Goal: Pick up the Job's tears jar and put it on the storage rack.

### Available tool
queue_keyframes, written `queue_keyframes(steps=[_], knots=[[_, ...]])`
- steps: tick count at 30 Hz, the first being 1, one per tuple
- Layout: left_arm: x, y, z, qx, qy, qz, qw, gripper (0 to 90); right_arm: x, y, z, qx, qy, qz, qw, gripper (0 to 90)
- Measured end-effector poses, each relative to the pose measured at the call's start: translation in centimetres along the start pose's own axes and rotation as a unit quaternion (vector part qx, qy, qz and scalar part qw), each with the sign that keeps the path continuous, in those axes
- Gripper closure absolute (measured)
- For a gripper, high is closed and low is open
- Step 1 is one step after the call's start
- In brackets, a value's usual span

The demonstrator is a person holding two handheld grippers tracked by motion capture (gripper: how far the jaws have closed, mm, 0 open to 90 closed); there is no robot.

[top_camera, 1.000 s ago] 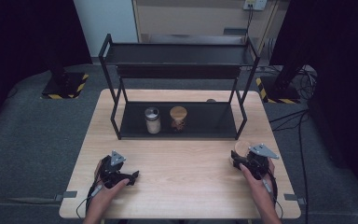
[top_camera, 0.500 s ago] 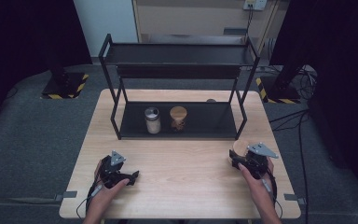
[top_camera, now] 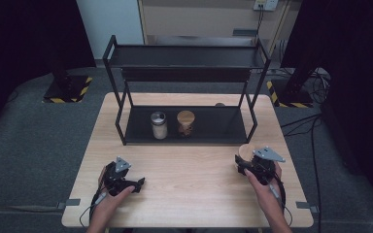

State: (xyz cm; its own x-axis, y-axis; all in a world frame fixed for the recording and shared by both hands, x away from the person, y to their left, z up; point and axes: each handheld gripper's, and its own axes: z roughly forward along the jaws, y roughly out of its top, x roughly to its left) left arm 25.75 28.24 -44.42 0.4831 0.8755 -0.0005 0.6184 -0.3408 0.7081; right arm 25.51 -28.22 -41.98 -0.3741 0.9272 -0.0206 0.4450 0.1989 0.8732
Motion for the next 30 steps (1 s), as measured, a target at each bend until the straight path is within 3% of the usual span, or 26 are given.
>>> queue_keyframes(steps=[30], knots=[[0.0, 0.0, 0.0, 0.000, 0.000, 0.000, 1.0000, 0.0, 2.9, 3.3, 2.3, 0.002, 0.027, -0.035, 0.9990, 25.8]])
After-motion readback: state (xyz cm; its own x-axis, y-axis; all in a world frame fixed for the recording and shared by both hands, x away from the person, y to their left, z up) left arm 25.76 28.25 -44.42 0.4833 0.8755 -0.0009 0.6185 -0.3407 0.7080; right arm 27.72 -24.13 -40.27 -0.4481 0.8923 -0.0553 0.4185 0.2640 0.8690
